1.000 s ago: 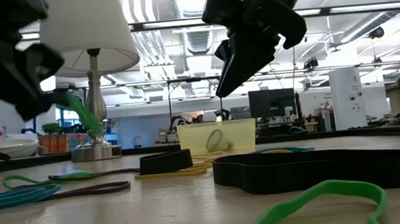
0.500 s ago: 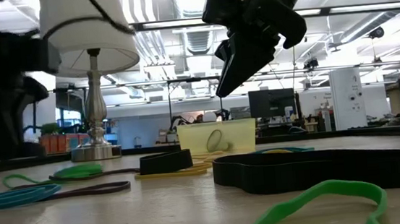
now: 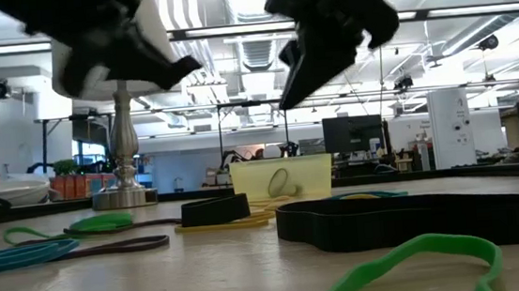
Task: Pick and place rubber bands into bin
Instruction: Put the black rubber band into the yellow bin
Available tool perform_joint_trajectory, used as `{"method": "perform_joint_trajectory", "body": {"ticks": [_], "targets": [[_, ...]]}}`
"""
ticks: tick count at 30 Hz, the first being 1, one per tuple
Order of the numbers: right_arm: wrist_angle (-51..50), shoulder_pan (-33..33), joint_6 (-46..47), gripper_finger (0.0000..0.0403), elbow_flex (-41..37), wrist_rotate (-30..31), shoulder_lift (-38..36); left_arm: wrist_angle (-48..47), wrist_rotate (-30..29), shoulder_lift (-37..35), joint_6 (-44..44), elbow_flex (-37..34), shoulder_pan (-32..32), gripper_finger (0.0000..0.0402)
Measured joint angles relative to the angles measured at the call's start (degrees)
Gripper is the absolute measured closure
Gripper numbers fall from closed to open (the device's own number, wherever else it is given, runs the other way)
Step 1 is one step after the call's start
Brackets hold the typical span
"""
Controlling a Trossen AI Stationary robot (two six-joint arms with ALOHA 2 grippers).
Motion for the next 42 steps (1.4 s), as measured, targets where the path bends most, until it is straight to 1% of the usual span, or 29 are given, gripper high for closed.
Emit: {"method": "perform_joint_trajectory", "body": {"ticks": [2, 4, 7, 11, 13, 16, 18, 22, 26, 33, 36, 39, 42], "targets": [[0.0, 1.0, -0.3, 0.0344, 0.0, 2.4, -1.9, 3.3, 0.1, 0.0, 3.6, 0.0, 3.3, 0.0392], [-0.5, 2.5, -1.0, 0.0344, 0.0, 7.0, -4.3, 5.4, 2.1, 0.0, 5.9, 0.0, 7.2, 0.0392], [-1.5, 5.8, -1.6, 0.0344, 0.0, 17.5, -8.1, 7.5, 8.7, 0.0, 7.2, 0.4, 13.9, 0.0392], [-3.5, 11.1, -0.5, 0.0344, -0.6, 32.2, -12.9, 10.6, 20.7, 0.0, 7.1, 0.7, 23.5, 0.0392], [-4.1, 13.7, 0.6, 0.0344, -1.3, 37.5, -15.0, 13.6, 24.5, 0.6, 6.9, 0.7, 27.5, 0.0392], [-4.4, 16.9, 2.5, 0.0344, -3.0, 42.7, -18.1, 17.3, 27.5, 1.8, 6.8, 0.7, 32.1, 0.0392], [-4.3, 18.5, 3.5, 0.0344, -4.4, 44.4, -19.9, 20.5, 30.0, 3.1, 6.8, 0.7, 34.4, 0.0392], [-4.3, 20.5, 4.4, 0.0344, -7.3, 44.8, -22.9, 29.4, 35.1, 7.5, 6.8, 0.7, 37.3, 0.0392], [-4.3, 20.7, 5.3, 0.0344, -9.4, 44.8, -24.7, 33.3, 35.9, 14.0, 6.9, 3.4, 38.8, 0.0392], [-4.3, 20.7, 6.1, 0.0344, -10.2, 44.8, -25.0, 32.4, 35.9, 24.9, 6.8, 12.2, 40.5, 0.0392], [-4.2, 20.7, 6.2, 0.0344, -10.3, 44.8, -25.0, 28.4, 35.2, 27.5, 6.1, 15.4, 40.9, 0.0391], [-4.3, 20.7, 6.2, 0.0344, -10.5, 44.7, -25.0, 23.2, 32.0, 29.0, 3.7, 17.8, 41.4, 0.0391], [-4.2, 20.7, 6.2, 0.0344, -10.5, 44.7, -25.0, 20.9, 30.3, 29.5, 2.2, 18.8, 41.9, 0.0389]]}}
